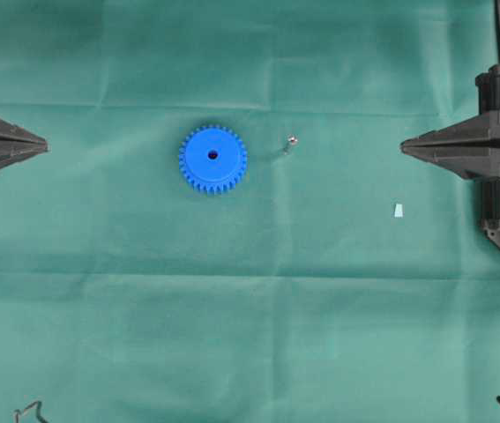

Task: Insert the shaft into the center hole of the gear.
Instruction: 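Move the right gripper left toward the small silver shaft, then lower the right gripper over the shaft and close it, holding it upright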

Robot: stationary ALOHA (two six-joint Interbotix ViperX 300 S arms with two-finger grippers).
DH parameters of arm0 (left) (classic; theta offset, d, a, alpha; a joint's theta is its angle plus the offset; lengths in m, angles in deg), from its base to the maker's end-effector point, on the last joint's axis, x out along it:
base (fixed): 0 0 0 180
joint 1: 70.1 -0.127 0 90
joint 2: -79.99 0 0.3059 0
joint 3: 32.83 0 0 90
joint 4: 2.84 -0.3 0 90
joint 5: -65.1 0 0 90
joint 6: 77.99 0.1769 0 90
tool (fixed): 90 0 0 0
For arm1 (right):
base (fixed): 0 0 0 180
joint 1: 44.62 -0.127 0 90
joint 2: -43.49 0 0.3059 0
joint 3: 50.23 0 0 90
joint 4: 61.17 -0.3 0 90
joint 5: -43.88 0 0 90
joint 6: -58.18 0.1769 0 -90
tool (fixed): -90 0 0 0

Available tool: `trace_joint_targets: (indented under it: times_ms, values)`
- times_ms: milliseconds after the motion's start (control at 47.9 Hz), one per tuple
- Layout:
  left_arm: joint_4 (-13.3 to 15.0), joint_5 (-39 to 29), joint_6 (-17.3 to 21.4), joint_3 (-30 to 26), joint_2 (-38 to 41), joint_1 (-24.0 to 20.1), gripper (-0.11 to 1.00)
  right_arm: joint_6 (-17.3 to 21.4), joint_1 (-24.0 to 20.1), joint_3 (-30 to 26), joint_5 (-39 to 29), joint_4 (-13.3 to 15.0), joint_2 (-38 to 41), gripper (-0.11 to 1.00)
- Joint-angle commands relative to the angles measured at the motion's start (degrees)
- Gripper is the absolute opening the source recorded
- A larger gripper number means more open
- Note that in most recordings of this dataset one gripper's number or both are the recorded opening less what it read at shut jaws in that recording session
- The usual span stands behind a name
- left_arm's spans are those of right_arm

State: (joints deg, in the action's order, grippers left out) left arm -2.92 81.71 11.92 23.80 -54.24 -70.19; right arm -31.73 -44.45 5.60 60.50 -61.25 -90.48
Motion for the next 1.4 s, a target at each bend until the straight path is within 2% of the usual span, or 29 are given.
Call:
trace_joint_targets:
  times_ms: [0,292,626,730,814,918,981,1022,1210,1377]
  values:
    - [-1.1,-1.4,0.1,-2.2,1.1,0.0,0.00,-0.5,0.1,-0.4,-0.3,0.0,1.0,0.02]
    - [-1.1,-2.5,-0.3,-2.6,0.7,0.0,0.00,0.2,2.2,-3.8,-6.8,-0.3,4.1,0.02]
    - [-1.1,-2.5,-0.4,-2.6,0.7,0.0,0.00,0.4,8.5,-7.4,-6.3,-0.4,14.7,0.04]
    - [-1.1,-2.6,-0.4,-2.6,0.7,0.0,0.00,0.4,9.8,-8.3,-4.9,-0.3,19.1,0.20]
    - [-1.1,-2.6,-0.4,-2.6,0.7,0.0,0.00,0.5,10.4,-9.3,-4.3,-0.3,23.1,0.42]
    - [-1.1,-2.5,-0.4,-2.6,0.8,0.0,0.00,0.5,10.8,-10.5,-4.0,-0.5,28.0,0.75]
    - [-1.1,-2.6,-0.4,-2.6,0.9,0.0,0.00,0.5,11.1,-11.3,-3.8,-0.7,31.6,0.89]
    - [-1.1,-2.5,-0.4,-2.6,0.9,0.0,0.00,0.5,11.2,-11.7,-3.6,-0.9,33.4,0.92]
    - [-1.1,-2.6,-0.4,-2.6,1.0,0.0,0.00,0.5,12.8,-12.2,-1.1,-2.5,41.1,0.87]
    - [-1.1,-2.7,-0.4,-2.6,1.1,0.0,0.00,0.5,13.8,-11.7,1.1,-3.8,44.9,0.87]
